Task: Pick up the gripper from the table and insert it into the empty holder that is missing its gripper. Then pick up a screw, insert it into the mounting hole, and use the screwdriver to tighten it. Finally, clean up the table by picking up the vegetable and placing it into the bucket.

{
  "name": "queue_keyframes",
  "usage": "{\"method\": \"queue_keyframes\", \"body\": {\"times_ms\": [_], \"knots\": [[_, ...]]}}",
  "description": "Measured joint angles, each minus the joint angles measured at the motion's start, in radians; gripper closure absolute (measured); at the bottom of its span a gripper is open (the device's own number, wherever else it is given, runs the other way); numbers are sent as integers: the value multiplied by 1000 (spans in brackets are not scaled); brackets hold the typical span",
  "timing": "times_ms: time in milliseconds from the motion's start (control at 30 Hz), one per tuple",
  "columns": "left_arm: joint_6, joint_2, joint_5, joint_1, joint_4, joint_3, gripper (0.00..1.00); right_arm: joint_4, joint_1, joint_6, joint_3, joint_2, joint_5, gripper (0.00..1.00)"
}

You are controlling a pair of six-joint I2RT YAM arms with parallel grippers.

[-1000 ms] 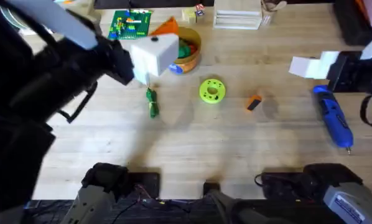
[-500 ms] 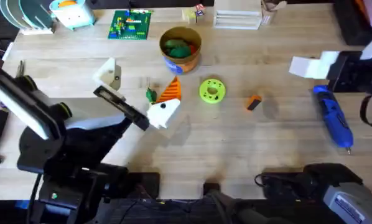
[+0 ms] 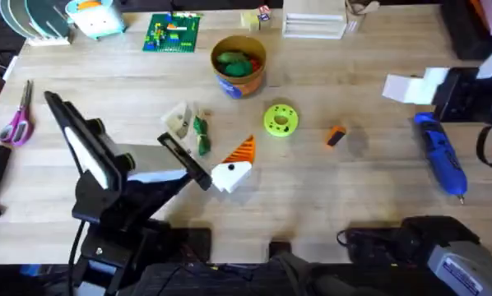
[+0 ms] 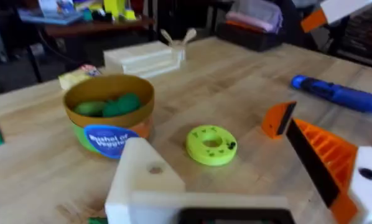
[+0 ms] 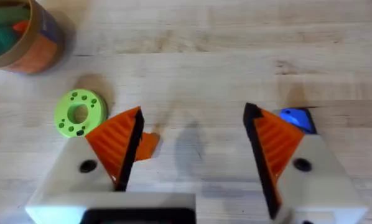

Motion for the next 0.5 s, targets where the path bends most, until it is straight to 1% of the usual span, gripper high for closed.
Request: {"method": "queue_keyframes", "body": {"times_ms": [33, 200, 500], "knots": [[-2, 0, 5, -9, -25, -3, 7, 0, 0, 0, 0, 0, 0, 40], [-35, 3, 52, -47, -23, -7, 7, 0, 0, 0, 0, 0, 0, 42], [-53, 3, 74, -48, -23, -7, 7, 0, 0, 0, 0, 0, 0, 40]]}}
